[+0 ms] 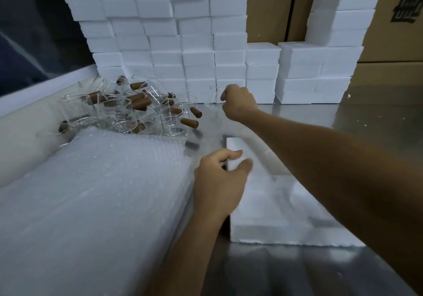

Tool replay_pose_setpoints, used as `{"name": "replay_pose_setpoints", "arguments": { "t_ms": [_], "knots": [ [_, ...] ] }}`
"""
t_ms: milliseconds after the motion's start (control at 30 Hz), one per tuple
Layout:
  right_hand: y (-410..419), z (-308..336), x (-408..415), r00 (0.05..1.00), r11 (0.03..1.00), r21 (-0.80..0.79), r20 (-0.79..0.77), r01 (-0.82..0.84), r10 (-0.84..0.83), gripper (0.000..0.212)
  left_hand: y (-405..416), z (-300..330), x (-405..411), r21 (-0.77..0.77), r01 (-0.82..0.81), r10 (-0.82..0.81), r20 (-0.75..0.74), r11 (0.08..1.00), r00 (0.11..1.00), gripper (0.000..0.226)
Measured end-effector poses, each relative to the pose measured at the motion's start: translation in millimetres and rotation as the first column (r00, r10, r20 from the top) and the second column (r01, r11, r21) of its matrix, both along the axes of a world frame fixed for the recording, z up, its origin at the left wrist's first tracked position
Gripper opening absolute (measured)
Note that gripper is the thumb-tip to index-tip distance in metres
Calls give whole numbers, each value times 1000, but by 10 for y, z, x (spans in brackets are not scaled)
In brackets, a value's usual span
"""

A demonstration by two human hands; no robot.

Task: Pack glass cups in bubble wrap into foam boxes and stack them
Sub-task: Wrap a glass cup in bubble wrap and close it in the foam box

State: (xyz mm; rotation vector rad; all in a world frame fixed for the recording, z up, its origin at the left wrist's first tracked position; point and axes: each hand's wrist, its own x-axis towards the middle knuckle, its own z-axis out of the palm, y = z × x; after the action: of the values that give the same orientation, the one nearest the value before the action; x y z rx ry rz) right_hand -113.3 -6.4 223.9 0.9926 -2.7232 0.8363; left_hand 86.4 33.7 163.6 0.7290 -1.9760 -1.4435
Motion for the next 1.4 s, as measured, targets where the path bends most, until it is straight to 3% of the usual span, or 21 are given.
{"name": "replay_pose_setpoints", "arguments": {
  "t_ms": [167,267,367,433,533,633,733,833,967,1133,1333,1400],
  "knots": [
    [706,129,398,999,956,-292,32,-2,12,28,-18,60,13,15,12,-13,9,1000,1000,11],
    [1255,80,734,998,882,-468,-10,-54,56,21,14,123,34,-19,0,1,37,1000,999,32],
    [1778,24,1048,998,820,-568,-31,-67,60,20,52,206,97,-91,-21,27,65,996,997,26],
    [2081,-25,1216,997,798,-597,-43,-81,69,23,88,272,173,-259,-49,58,29,965,998,32],
    [2389,-144,1424,999,747,-664,-22,-34,26,25,206,383,335,-600,2,-17,-19,800,1000,54],
    [2507,-203,1544,999,684,-729,-35,-22,-5,26,408,444,441,-703,178,-212,39,689,977,75],
    [2556,-194,1591,995,663,-745,-104,-78,0,25,587,473,458,-527,315,-402,-56,790,914,79],
    [2594,-213,1568,985,700,-693,-102,-172,141,25,653,471,475,-472,316,-399,-85,823,913,67],
    [2634,-239,1524,949,805,-515,-55,-293,311,45,554,461,498,-565,245,-281,25,788,959,68],
    [2668,-228,1490,903,812,-396,-156,-429,401,79,546,455,514,-649,296,-323,81,701,943,75],
    [2667,-204,1513,935,837,-422,-216,-349,281,67,516,528,557,-678,351,-350,146,646,925,89],
    [2667,-214,1517,945,826,-462,-212,-322,250,67,492,601,602,-733,244,-254,101,634,962,78]
  ]
}}
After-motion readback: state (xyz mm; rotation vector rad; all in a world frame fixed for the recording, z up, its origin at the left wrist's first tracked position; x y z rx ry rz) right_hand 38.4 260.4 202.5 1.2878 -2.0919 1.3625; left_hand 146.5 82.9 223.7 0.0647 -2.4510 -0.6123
